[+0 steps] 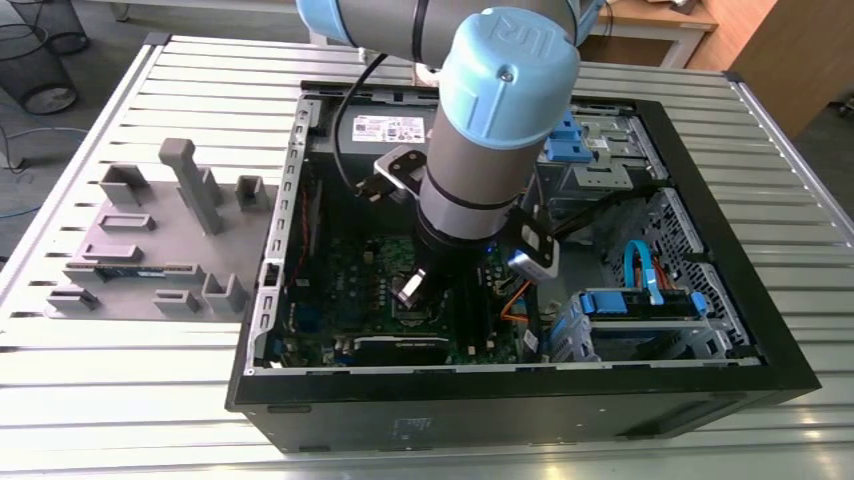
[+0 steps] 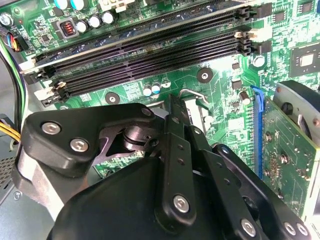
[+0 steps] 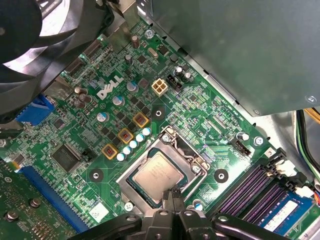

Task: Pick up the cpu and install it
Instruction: 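Install the first cpu locking lever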

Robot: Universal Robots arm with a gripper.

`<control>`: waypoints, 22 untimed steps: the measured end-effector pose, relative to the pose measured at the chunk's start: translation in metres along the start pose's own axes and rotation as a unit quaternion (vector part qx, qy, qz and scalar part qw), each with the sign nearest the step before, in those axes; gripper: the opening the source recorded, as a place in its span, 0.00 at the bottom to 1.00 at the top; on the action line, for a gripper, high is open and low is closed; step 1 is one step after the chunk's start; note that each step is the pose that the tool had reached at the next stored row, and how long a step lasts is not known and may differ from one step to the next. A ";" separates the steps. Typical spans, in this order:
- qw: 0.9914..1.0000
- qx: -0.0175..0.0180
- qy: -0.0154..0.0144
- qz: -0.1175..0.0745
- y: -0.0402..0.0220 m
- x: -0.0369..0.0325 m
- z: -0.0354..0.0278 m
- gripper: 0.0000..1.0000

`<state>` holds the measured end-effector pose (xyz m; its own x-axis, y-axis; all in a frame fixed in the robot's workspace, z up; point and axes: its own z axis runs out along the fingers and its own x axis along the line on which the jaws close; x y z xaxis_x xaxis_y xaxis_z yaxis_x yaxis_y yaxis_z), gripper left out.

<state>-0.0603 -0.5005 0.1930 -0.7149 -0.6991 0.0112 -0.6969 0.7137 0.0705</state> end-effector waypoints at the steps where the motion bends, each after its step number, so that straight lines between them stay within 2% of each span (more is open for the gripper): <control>1: 1.000 0.000 0.000 0.000 -0.0002 0.0002 0.0001 0.11; 22: 1.000 0.000 0.000 0.000 -0.0033 -0.0019 0.0024 0.11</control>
<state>-0.0567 -0.5014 0.1904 -0.7149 -0.6991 0.0115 -0.6969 0.7137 0.0704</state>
